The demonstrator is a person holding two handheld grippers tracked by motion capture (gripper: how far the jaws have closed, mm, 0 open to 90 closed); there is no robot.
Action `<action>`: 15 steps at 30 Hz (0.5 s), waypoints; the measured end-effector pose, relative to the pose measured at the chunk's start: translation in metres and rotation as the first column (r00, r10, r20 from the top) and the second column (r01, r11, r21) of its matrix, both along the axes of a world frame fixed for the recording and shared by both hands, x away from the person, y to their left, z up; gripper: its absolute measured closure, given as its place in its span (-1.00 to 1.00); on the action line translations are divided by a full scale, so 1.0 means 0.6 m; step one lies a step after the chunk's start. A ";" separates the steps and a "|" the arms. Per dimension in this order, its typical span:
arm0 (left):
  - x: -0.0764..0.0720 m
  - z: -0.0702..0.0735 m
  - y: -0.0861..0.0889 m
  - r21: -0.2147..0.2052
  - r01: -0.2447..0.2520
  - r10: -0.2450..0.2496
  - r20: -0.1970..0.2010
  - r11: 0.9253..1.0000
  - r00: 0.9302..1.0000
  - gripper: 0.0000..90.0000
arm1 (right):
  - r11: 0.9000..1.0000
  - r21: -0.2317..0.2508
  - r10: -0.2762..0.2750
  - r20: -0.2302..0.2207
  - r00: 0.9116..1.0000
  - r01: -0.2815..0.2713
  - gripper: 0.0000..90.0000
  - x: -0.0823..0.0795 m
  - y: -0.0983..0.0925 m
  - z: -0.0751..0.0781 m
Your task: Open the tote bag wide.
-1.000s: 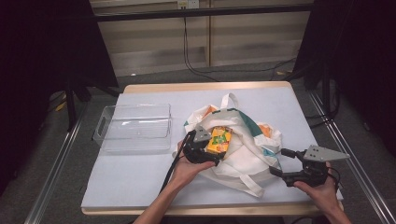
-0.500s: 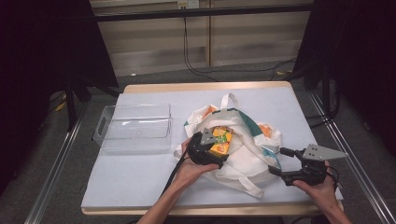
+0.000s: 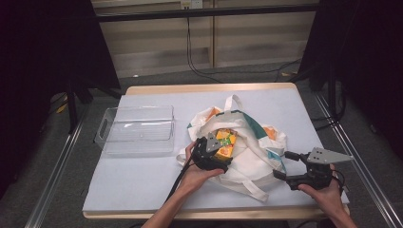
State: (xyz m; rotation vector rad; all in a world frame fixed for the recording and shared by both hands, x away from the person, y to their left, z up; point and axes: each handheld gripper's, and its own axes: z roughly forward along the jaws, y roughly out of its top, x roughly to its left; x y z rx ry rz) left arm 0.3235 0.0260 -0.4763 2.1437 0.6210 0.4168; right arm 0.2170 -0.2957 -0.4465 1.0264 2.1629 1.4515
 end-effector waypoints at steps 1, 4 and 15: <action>0.000 0.001 0.000 -0.012 0.000 0.000 -0.005 1.000 1.000 -0.72 | 1.000 0.000 -0.001 0.002 1.000 0.001 -0.64 0.000 0.000 0.000; 0.000 0.005 0.003 -0.021 -0.007 0.006 -0.016 1.000 1.000 -0.66 | 1.000 0.002 -0.005 -0.002 1.000 0.005 -0.63 0.000 -0.002 0.000; 0.006 0.029 0.024 -0.083 0.018 -0.024 -0.073 0.996 0.997 -0.44 | 1.000 0.006 0.002 0.000 1.000 -0.002 -0.63 0.000 -0.003 0.000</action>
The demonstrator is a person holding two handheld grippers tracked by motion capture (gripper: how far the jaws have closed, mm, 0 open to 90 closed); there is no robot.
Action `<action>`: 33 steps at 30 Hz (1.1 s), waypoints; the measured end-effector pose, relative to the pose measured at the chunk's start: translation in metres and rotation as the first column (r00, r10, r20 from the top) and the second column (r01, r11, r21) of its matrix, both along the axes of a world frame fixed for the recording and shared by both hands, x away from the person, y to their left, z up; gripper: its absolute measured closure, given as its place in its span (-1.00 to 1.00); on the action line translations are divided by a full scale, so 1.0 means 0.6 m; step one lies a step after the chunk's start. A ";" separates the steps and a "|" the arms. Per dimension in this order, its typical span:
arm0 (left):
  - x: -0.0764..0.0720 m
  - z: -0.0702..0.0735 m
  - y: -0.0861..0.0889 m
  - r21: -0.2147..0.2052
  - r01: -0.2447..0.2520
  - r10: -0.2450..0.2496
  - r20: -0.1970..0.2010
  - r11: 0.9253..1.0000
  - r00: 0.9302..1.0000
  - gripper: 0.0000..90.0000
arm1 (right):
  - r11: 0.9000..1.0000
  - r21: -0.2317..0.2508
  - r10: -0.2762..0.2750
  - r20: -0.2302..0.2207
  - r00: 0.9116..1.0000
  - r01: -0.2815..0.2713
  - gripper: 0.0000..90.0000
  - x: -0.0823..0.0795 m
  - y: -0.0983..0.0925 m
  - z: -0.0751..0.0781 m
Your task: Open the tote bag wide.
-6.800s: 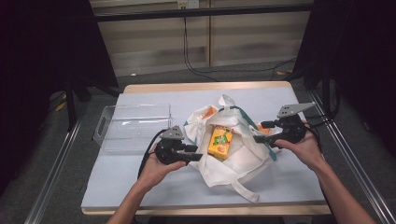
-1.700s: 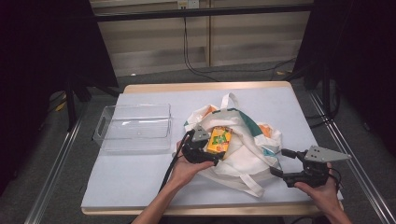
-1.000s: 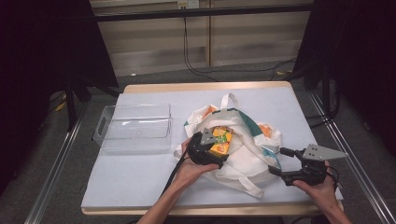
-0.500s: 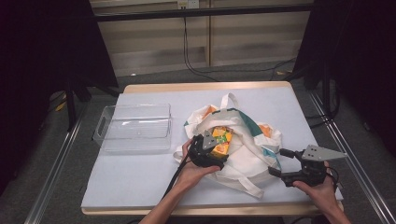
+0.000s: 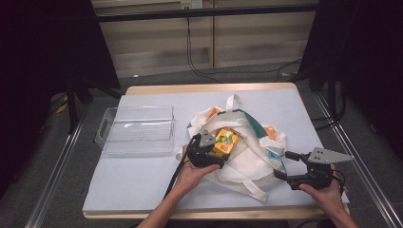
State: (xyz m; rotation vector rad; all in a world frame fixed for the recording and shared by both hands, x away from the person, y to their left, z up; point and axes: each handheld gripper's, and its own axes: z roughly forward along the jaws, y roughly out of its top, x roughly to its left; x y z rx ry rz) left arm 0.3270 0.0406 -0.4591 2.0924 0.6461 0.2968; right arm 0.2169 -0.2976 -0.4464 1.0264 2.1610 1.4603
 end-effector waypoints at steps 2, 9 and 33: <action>0.003 0.010 0.007 -0.028 0.004 -0.004 -0.002 1.000 1.000 -0.42 | 1.000 -0.001 0.000 0.001 1.000 0.000 -0.63 0.000 0.000 0.000; 0.008 0.038 0.019 -0.072 0.026 -0.029 -0.035 0.997 0.999 -0.40 | 1.000 0.002 -0.005 0.002 1.000 0.005 -0.63 -0.001 -0.001 0.001; 0.015 0.087 0.052 0.067 0.169 -0.155 -0.181 0.983 0.971 -0.40 | 1.000 0.006 -0.013 0.000 1.000 0.013 -0.64 0.000 -0.003 0.002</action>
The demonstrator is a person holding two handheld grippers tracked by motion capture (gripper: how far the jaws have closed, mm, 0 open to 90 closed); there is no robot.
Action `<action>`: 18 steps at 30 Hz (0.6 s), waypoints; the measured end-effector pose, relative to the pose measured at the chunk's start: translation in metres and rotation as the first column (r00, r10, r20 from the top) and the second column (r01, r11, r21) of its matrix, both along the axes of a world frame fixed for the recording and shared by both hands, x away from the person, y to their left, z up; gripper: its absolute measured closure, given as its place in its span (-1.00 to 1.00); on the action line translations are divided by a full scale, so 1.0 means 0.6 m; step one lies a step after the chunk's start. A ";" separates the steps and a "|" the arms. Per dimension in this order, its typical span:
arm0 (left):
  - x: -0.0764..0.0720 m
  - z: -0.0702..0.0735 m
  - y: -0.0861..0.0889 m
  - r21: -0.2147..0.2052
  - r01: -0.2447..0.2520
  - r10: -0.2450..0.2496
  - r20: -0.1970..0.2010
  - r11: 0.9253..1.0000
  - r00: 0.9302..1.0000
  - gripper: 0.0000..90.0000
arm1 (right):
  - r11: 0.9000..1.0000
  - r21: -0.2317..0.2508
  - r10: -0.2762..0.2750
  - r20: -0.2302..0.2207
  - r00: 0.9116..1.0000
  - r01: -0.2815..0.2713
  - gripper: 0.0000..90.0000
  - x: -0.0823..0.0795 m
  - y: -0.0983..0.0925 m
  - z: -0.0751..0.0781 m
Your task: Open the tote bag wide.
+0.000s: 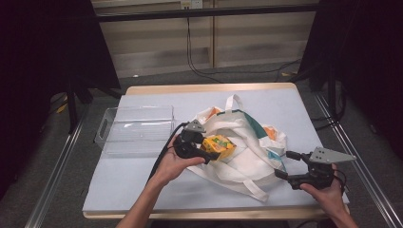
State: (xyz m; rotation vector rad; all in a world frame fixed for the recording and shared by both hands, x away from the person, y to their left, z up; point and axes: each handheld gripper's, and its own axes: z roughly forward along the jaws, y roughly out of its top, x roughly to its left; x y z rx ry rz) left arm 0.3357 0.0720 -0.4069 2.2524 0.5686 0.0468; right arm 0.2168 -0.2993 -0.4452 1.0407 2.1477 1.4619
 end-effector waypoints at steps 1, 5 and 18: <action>0.000 0.000 0.000 0.000 0.000 0.000 0.000 1.000 1.000 -0.40 | 1.000 0.000 0.000 0.000 1.000 0.000 -0.64 0.000 0.000 0.000; 0.003 -0.005 0.002 0.027 0.023 -0.022 -0.027 0.999 0.999 -0.40 | 1.000 0.001 -0.002 -0.003 1.000 0.002 -0.65 0.001 0.000 0.000; -0.009 -0.022 0.006 0.021 0.005 -0.006 0.038 1.000 0.999 -0.64 | 1.000 -0.004 0.000 -0.008 1.000 0.000 -0.66 0.001 0.001 -0.001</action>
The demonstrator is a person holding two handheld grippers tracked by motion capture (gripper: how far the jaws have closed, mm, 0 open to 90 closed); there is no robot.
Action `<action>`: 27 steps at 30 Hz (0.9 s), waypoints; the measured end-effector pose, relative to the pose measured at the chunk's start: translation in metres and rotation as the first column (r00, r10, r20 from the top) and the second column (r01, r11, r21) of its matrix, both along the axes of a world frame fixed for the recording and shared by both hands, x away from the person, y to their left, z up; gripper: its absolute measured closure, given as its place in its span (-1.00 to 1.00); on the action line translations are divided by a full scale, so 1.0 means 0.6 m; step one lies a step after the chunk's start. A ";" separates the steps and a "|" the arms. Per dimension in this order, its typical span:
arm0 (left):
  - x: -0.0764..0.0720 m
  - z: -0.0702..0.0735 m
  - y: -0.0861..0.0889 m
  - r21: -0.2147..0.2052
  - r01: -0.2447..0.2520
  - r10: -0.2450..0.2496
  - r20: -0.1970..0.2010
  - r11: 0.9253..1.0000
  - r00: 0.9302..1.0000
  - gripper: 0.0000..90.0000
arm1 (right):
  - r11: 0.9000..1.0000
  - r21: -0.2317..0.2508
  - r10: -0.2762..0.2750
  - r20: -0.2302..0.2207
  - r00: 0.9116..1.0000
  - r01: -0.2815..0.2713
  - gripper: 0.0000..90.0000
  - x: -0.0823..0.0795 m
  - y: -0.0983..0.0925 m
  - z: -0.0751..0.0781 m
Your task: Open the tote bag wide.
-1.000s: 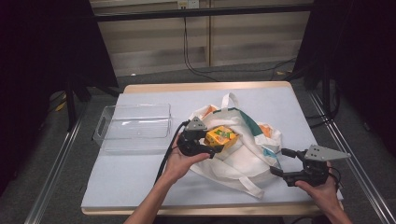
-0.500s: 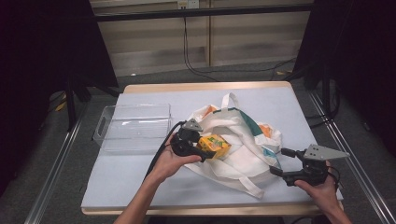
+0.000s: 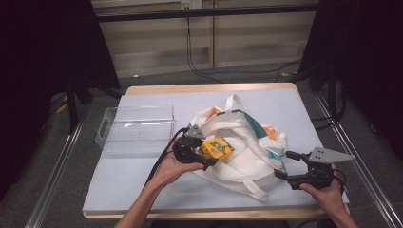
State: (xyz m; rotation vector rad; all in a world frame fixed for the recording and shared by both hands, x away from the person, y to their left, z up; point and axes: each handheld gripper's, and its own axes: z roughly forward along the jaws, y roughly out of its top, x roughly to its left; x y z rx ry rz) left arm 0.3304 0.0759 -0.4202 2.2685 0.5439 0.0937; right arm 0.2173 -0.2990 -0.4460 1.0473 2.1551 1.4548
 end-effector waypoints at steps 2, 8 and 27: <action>-0.002 -0.008 0.001 -0.041 -0.006 0.007 0.011 0.999 1.000 -0.72 | 1.000 0.001 0.002 -0.002 1.000 -0.002 -0.67 0.001 0.001 -0.001; -0.017 -0.010 0.007 -0.109 -0.012 0.025 0.120 0.994 0.992 -0.80 | 1.000 0.004 0.002 -0.002 1.000 -0.002 -0.67 0.001 -0.001 -0.001; -0.035 -0.047 0.017 -0.231 0.006 0.059 0.273 0.973 0.960 -0.64 | 1.000 -0.001 0.009 -0.001 1.000 -0.009 -0.67 0.000 0.001 -0.002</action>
